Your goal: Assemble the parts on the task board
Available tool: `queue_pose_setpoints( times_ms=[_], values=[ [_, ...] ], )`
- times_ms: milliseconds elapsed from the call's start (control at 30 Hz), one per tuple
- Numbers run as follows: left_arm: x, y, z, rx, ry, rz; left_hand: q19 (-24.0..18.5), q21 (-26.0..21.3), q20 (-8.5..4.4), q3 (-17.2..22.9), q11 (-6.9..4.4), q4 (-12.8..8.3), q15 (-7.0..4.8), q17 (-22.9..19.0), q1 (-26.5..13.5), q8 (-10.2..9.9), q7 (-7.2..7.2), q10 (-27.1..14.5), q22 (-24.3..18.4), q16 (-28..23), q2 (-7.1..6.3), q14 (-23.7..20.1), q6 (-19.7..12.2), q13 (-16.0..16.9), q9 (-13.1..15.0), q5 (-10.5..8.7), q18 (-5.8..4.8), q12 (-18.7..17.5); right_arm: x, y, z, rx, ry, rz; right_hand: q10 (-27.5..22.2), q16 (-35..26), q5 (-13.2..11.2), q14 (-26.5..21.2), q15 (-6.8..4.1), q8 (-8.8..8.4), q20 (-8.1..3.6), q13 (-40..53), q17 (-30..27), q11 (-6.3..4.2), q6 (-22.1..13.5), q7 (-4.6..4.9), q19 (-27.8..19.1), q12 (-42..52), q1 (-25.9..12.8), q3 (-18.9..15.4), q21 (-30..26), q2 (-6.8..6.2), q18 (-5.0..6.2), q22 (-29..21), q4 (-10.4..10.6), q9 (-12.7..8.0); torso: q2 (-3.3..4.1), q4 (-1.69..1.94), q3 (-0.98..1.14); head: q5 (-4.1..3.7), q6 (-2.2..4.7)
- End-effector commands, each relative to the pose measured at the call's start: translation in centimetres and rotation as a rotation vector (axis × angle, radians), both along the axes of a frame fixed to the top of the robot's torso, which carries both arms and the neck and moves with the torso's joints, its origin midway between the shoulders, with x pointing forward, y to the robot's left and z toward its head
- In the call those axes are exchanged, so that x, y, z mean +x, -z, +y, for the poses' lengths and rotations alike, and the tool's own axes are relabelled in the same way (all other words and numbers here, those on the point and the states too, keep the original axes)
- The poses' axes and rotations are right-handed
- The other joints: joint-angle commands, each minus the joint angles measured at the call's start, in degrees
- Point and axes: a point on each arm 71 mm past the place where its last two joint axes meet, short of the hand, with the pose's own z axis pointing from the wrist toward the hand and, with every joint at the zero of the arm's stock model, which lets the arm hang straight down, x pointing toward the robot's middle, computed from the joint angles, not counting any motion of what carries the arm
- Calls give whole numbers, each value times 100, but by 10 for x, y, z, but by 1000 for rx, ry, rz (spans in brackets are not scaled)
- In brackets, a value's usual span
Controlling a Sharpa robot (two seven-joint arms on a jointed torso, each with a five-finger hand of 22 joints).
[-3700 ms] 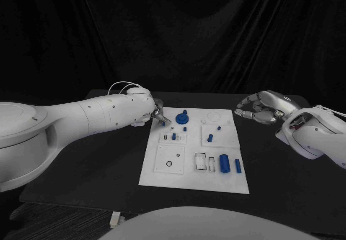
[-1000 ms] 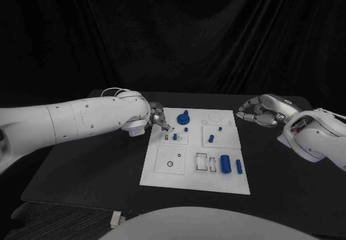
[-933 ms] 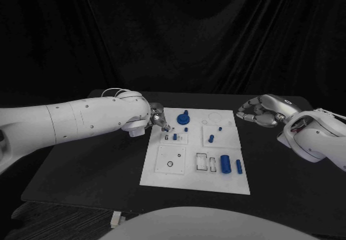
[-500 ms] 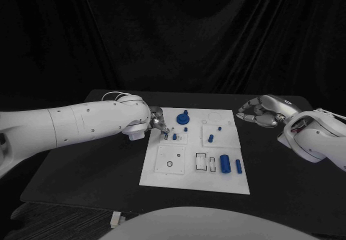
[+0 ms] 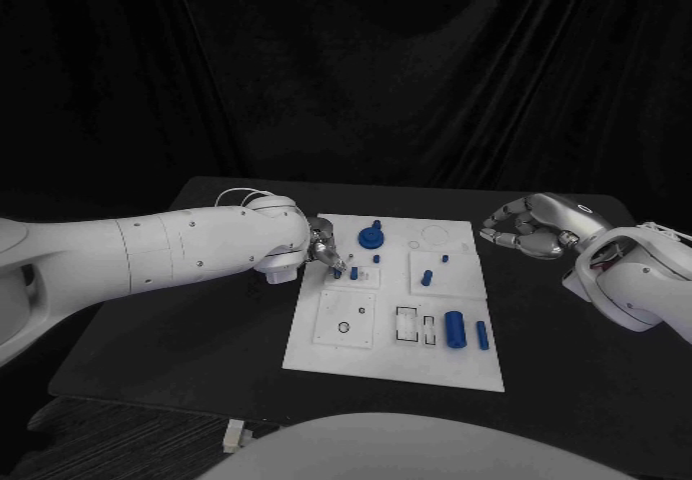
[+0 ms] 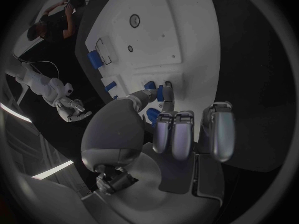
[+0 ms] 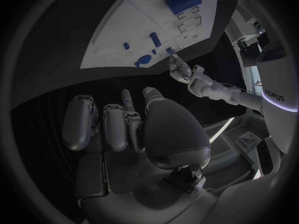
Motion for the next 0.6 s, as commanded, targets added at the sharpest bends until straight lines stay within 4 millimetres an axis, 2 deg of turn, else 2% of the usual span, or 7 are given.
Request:
queue_pose_setpoints(
  times_ms=[33,600],
  values=[
    [1,0,-1,-13,11,-10,-6,-31,-37,243,-13,-217,-27,1509,-42,21,4,596,1158,15,34,605,-31,1508,7,-32,92,20,-1,1,-1,-4,5,7,422,-16,39,236,9,-26,2,1241,-7,16,39,6,-12,-35,62,27,-18,-6,76,909,-6,-9,-2,5,1,-7,0],
    [3,1,0,18,38,-29,-11,-39,-36,246,-13,-221,-25,1509,-42,19,3,596,1156,15,43,605,-40,1508,8,-35,94,20,-1,-1,-1,8,0,-18,422,-19,49,236,9,-22,1,1240,-12,15,52,5,-14,-36,77,33,-26,-10,76,908,-5,-12,-6,3,2,-33,0]
  ],
)
